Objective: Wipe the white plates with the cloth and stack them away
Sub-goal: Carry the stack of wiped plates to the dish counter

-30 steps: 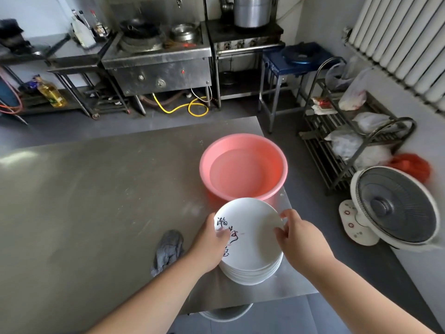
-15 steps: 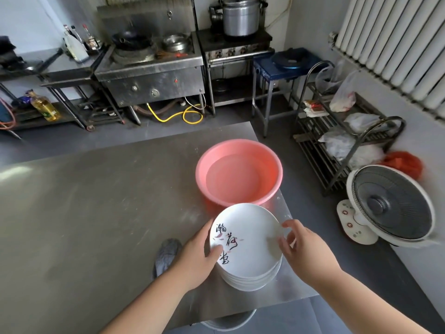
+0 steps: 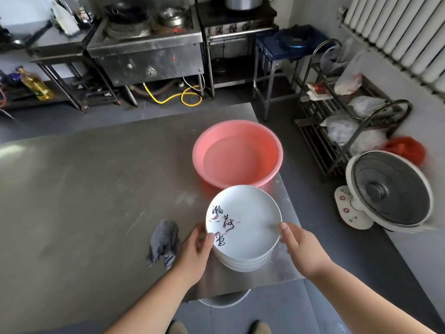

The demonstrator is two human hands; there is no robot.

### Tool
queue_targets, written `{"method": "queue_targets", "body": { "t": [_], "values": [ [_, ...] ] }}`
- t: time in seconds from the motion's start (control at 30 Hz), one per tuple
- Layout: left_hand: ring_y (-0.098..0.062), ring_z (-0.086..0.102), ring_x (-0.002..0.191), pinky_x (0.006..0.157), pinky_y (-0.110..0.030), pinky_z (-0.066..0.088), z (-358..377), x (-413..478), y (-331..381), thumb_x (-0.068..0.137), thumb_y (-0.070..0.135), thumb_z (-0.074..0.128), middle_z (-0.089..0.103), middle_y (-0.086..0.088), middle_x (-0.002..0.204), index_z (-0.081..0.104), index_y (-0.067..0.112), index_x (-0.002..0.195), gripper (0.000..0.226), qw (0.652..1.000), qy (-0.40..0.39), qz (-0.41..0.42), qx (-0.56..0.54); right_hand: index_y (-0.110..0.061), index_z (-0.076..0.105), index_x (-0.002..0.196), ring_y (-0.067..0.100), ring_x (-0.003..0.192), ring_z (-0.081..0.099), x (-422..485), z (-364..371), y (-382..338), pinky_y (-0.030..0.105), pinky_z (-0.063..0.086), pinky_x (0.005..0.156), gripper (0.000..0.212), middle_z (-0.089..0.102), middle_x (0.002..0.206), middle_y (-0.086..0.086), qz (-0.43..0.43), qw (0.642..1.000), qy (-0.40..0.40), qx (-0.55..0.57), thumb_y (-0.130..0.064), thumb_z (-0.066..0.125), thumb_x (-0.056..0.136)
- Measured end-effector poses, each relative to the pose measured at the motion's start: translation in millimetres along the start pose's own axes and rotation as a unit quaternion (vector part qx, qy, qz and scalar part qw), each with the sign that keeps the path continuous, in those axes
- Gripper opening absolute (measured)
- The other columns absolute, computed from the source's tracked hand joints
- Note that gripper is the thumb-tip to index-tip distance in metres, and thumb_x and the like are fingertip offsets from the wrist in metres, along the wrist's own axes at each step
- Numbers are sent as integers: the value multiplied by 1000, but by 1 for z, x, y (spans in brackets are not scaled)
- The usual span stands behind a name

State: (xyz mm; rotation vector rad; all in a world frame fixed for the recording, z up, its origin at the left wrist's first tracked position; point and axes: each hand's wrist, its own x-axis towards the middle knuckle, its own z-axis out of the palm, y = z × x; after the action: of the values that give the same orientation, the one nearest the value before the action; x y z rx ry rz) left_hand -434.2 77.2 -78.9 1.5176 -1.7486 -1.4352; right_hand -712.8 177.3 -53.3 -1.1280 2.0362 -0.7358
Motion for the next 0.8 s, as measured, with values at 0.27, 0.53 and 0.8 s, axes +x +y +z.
{"method": "queue_targets", "body": {
  "t": [0.27,0.53,0.8],
  "values": [
    [-1,68,112,94,-26,47,6,-4,9,75,69,62,77,11,116,74,27,115,59,990,15,-53,-129,-1,60,92,22,87,61,4,10,0,41,53,86,91,65,89,6,15,999,12,38,-84,23,88],
    [-7,73,93,81,-27,51,6,-5,25,81,42,67,81,5,105,82,31,100,26,975,2,-113,-191,4,63,99,26,93,62,7,18,-7,27,46,74,72,68,97,14,36,997,38,50,-58,25,102],
    [1,72,94,81,-28,49,9,-4,32,78,52,64,80,13,106,80,37,100,31,979,-8,-116,-169,-3,67,95,28,97,63,6,29,-17,40,48,82,55,70,99,11,73,989,79,98,-38,27,109]
  ]
}}
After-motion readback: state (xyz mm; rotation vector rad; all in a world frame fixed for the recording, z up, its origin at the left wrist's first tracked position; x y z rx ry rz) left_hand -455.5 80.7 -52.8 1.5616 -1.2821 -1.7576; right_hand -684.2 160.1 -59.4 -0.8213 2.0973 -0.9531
